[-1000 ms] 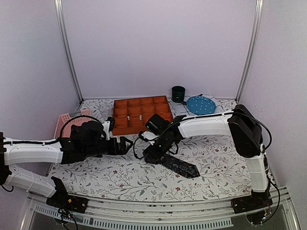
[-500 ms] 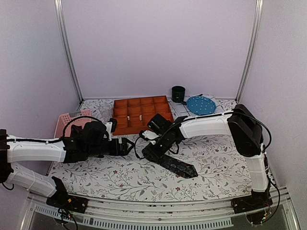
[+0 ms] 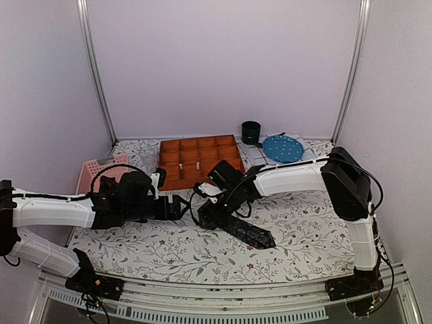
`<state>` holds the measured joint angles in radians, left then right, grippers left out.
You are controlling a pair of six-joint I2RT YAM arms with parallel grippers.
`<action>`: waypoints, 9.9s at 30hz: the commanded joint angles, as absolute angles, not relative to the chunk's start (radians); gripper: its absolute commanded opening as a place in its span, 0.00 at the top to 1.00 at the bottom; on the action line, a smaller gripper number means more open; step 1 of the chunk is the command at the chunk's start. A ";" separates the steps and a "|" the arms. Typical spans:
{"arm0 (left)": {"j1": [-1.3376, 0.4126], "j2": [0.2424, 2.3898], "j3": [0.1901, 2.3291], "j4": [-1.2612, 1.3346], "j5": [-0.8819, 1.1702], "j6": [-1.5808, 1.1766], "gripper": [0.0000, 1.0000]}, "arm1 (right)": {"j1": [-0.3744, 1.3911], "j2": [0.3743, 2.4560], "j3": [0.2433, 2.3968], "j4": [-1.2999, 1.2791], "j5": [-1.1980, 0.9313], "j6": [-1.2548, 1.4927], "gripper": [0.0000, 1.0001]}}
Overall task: Roll the ties
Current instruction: Roll the tie at the center of the board.
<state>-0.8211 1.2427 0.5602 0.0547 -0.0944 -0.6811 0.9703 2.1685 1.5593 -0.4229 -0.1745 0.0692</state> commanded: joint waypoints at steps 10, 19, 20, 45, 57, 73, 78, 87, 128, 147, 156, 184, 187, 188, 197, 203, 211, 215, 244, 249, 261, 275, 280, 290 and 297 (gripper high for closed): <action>-0.808 1.194 0.585 0.051 -0.118 -0.687 0.02 | 0.891 1.848 1.512 -0.394 -0.289 0.283 0.00; -0.774 1.209 0.596 0.076 -0.063 -0.698 0.02 | 0.866 1.735 1.393 -0.263 -0.284 0.412 0.08; -0.761 1.219 0.605 0.081 -0.038 -0.703 0.03 | 0.866 1.727 1.364 -0.231 -0.295 0.439 0.16; -0.653 1.561 0.770 0.129 0.204 -0.696 0.07 | 0.875 1.942 1.148 -0.037 -0.414 0.595 0.97; -0.653 1.649 0.808 0.155 0.260 -0.692 0.08 | 0.875 1.999 1.110 -0.034 -0.397 0.600 1.00; -0.664 1.735 0.848 0.234 0.424 -0.669 0.11 | 0.870 2.007 1.042 0.000 -0.383 0.617 1.00; -0.672 1.783 0.882 0.244 0.470 -0.667 0.12 | 0.867 2.011 1.032 0.011 -0.385 0.622 1.00; -0.692 1.843 0.907 0.236 0.521 -0.649 0.17 | 0.859 2.010 1.025 0.023 -0.389 0.620 1.00; -0.875 1.781 1.060 -0.098 -0.048 -0.437 0.89 | 0.853 1.538 0.970 -0.168 -0.327 0.604 0.84; -1.119 1.938 1.283 -0.307 -0.550 -0.319 0.90 | 0.767 1.327 0.732 -0.106 -0.154 0.717 0.78; -1.209 2.078 1.382 -0.365 -0.684 -0.281 0.88 | 0.752 1.323 0.682 -0.080 -0.162 0.730 0.78; -1.239 2.093 1.413 -0.271 -0.297 -0.291 0.20 | 0.733 1.328 0.652 -0.045 -0.187 0.744 0.77; -1.238 2.046 1.393 -0.257 -0.308 -0.291 0.18 | 0.734 1.313 0.654 -0.047 -0.177 0.739 0.77; -1.235 2.023 1.388 -0.254 -0.311 -0.293 0.16 | 0.734 1.306 0.654 -0.046 -0.174 0.737 0.75; -1.224 1.871 1.335 -0.240 -0.301 -0.314 0.08 | 0.735 1.293 0.657 -0.034 -0.199 0.729 0.67; -1.212 1.782 1.287 -0.234 -0.312 -0.341 0.08 | 0.770 1.327 0.692 -0.004 -0.264 0.719 0.68; -1.087 1.539 1.020 -0.114 -0.303 -0.515 0.09 | 0.854 1.484 0.852 0.030 -0.323 0.707 0.79; -0.975 1.439 0.875 -0.037 -0.203 -0.598 0.10 | 0.866 1.605 0.932 0.036 -0.353 0.713 0.84; -0.872 1.473 0.742 0.038 -0.085 -0.652 0.15 | 0.865 1.728 0.848 0.037 -0.328 0.769 0.88; -0.871 1.466 0.741 0.036 -0.089 -0.652 0.15 | 0.866 1.604 0.896 -0.032 -0.330 0.743 0.85; -0.872 1.456 0.737 0.039 -0.085 -0.661 0.15 | 0.869 1.484 1.087 -0.275 -0.274 0.610 0.66; -0.869 1.417 0.695 0.014 -0.131 -0.678 0.15 | 0.914 1.776 1.343 -0.620 -0.061 0.268 0.00; -0.863 1.413 0.679 0.014 -0.131 -0.687 0.15 | 0.926 1.852 1.354 -0.604 -0.053 0.211 0.00; -0.845 1.420 0.672 0.022 -0.115 -0.681 0.15 | 0.943 1.953 1.392 -0.590 -0.108 0.164 0.01; -0.842 1.430 0.667 0.027 -0.106 -0.683 0.15 | 0.943 2.020 1.417 -0.619 -0.004 0.149 0.00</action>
